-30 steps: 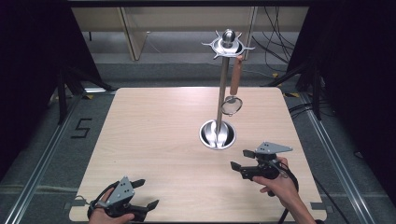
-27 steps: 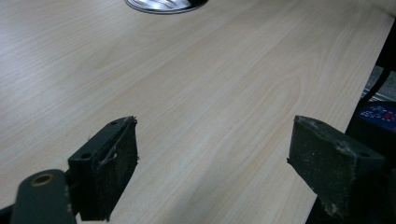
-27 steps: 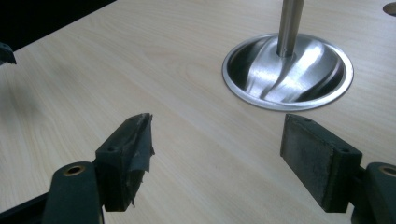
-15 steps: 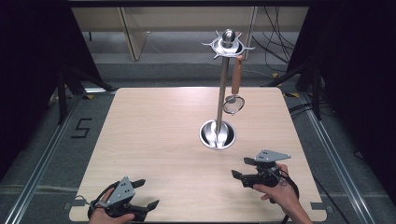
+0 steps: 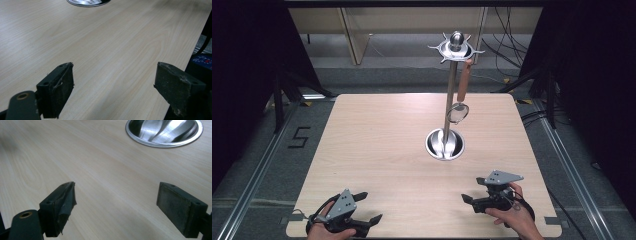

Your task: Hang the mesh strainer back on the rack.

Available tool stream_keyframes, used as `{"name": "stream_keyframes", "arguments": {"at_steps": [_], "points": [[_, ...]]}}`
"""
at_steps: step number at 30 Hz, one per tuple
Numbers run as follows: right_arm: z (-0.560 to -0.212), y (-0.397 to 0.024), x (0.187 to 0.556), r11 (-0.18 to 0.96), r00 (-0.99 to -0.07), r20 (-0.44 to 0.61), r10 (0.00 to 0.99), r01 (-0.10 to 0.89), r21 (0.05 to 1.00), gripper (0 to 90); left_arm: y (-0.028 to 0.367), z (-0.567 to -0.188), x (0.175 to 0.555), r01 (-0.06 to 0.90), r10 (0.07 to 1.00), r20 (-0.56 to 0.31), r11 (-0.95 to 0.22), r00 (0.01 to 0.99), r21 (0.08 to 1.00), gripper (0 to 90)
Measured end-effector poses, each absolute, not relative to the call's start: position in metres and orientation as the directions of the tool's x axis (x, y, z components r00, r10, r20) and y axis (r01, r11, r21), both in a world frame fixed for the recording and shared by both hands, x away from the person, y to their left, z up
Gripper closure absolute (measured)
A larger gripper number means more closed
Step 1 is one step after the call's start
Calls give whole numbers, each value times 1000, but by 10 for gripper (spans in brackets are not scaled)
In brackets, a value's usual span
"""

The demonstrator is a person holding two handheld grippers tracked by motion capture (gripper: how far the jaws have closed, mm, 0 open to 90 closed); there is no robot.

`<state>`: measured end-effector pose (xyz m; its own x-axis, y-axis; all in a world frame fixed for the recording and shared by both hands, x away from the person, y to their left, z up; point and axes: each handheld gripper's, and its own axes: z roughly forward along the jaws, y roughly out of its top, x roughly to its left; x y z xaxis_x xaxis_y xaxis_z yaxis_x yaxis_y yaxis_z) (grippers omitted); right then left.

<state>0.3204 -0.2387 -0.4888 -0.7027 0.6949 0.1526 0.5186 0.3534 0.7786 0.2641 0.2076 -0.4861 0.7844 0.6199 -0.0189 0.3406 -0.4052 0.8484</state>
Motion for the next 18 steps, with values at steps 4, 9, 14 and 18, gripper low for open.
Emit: {"name": "stream_keyframes", "arguments": {"at_steps": [4,9,14,18], "points": [[-489,-239,316,383,-715,140,685,517,765,164,208,-486,264,338,619,-15,-407,785,848,152],[-490,-240,314,402,-724,110,681,496,769,164,208,-486,264,337,618,-13,-410,786,848,152],[-491,-239,310,399,-716,135,685,524,752,164,207,-486,264,337,619,-14,-409,785,848,152],[-493,-241,313,415,-722,108,683,506,756,165,207,-486,264,337,618,-14,-409,786,848,152]]}}
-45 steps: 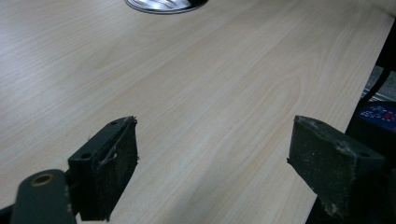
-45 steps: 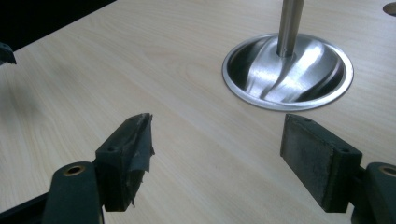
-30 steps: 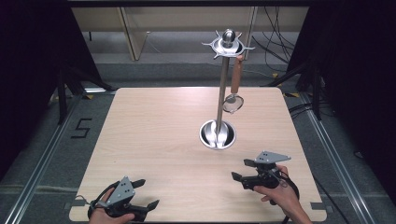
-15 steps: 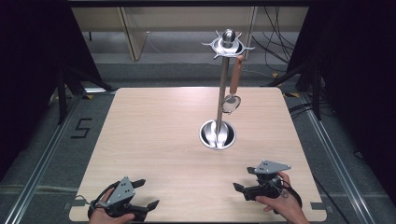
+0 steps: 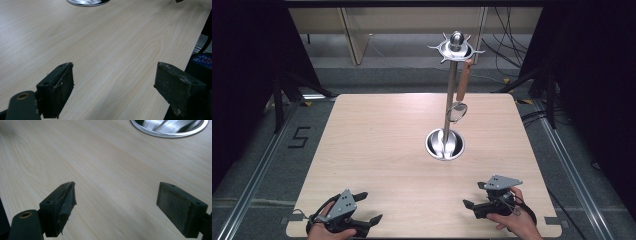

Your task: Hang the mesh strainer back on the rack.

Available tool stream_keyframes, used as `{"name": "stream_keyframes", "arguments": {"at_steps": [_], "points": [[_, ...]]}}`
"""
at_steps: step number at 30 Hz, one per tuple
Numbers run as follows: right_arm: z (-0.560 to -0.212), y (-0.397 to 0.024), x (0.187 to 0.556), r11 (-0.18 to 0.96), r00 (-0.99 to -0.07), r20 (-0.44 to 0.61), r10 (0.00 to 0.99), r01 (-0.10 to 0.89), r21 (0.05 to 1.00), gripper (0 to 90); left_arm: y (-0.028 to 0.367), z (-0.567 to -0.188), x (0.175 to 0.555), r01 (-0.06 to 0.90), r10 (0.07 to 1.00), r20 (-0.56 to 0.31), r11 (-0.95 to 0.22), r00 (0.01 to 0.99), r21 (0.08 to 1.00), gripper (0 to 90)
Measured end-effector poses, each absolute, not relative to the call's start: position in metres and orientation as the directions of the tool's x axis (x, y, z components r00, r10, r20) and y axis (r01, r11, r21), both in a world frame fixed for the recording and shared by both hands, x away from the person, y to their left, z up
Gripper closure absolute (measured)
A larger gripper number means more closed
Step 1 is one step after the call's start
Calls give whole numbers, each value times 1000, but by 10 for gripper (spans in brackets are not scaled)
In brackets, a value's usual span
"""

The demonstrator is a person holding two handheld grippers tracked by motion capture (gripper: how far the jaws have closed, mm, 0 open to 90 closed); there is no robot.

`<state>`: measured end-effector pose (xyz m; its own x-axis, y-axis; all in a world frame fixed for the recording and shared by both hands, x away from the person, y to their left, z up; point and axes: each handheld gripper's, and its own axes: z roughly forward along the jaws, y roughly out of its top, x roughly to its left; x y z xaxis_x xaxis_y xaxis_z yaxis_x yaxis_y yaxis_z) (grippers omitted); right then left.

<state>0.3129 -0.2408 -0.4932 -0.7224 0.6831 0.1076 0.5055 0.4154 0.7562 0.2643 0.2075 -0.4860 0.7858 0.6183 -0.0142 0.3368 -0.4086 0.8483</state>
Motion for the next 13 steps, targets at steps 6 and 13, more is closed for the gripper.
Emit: {"name": "stream_keyframes", "arguments": {"at_steps": [6,13], "points": [[-493,-241,313,419,-723,103,683,503,756,165,208,-486,264,336,618,-13,-410,786,848,152],[-493,-241,313,418,-720,95,687,499,759,165,208,-486,265,336,618,-12,-411,786,847,152]]}}
